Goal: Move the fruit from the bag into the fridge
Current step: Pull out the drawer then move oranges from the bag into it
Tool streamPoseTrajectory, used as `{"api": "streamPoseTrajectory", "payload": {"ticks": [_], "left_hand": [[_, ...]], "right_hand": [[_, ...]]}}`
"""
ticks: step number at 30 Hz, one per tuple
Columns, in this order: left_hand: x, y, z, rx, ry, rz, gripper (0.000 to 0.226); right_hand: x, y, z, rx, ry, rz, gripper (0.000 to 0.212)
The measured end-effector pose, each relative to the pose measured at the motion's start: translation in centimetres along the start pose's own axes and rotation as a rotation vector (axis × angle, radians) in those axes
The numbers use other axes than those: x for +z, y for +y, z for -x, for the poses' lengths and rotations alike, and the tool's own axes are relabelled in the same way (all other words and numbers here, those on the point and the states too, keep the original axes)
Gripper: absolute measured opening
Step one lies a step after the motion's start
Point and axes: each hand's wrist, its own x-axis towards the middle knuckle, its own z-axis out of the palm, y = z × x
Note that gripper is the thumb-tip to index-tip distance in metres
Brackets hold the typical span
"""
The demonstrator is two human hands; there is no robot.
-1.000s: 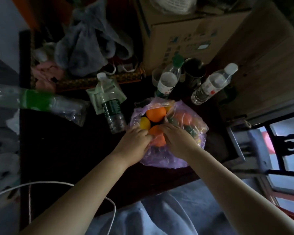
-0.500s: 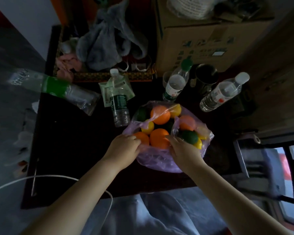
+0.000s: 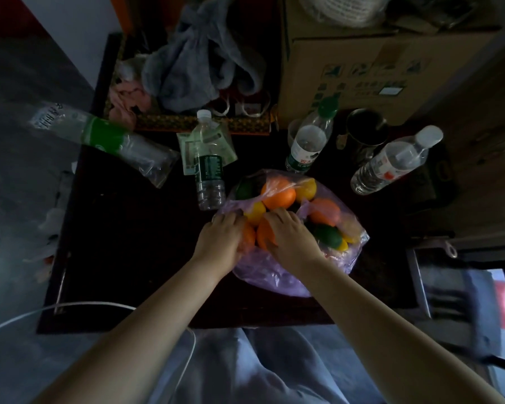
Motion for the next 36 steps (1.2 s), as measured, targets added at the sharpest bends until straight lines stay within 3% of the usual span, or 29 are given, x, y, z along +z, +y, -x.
{"api": "streamPoseTrajectory", "payload": {"ticks": [8, 11, 14, 20, 29, 33, 36], "left_hand": [[0.9, 0.3, -0.6, -0.046, -0.136, -0.038, 0.09], [1.1, 0.5, -0.4, -0.111, -0.148, 0.171, 0.078], [1.1, 0.7, -0.6, -0.178, -0.071, 0.356, 0.057], [1.8, 1.3, -1.1, -0.022, 0.152, 0.108, 0.043], [2.3, 1.1, -0.5, -0.118, -0.043, 0.146, 0.092], [2.5, 1.1, -0.6, -0.134, -0.083, 0.169, 0.088], [1.7, 1.6, -0.5, -0.145, 0.016, 0.277, 0.086]], "right_hand": [[1.1, 1.1, 0.7, 0.08, -0.103, 0.045, 0.086], [1.1, 1.4, 0.9, 0.066, -0.103, 0.045, 0.089], [1.0, 1.5, 0.9, 0.046, -0.111, 0.007, 0.084], [1.1, 1.8, 1.1, 0.027, -0.1, 0.0, 0.083], [1.7, 2.2, 1.0, 0.032, -0.041, -0.026, 0.085], [1.7, 2.3, 1.1, 0.026, -0.035, -0.033, 0.083], [1.5, 2.3, 1.3, 0.039, -0.038, -0.056, 0.085]]}}
